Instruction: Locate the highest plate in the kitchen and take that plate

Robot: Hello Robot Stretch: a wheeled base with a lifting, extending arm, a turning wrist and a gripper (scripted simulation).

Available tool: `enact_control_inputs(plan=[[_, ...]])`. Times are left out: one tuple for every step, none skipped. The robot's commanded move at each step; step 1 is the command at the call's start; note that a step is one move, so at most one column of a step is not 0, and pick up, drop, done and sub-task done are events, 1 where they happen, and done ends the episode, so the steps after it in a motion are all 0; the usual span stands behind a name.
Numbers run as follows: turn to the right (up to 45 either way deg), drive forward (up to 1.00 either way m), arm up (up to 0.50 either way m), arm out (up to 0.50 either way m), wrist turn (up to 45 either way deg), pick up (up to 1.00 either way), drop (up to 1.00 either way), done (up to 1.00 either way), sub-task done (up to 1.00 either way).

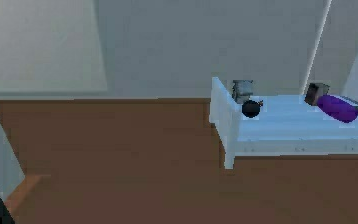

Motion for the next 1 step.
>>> enact_control_inputs(plan=[[0.0,0.7,0.0,0.0,0.0,0.0,0.0,0.0,0.0]])
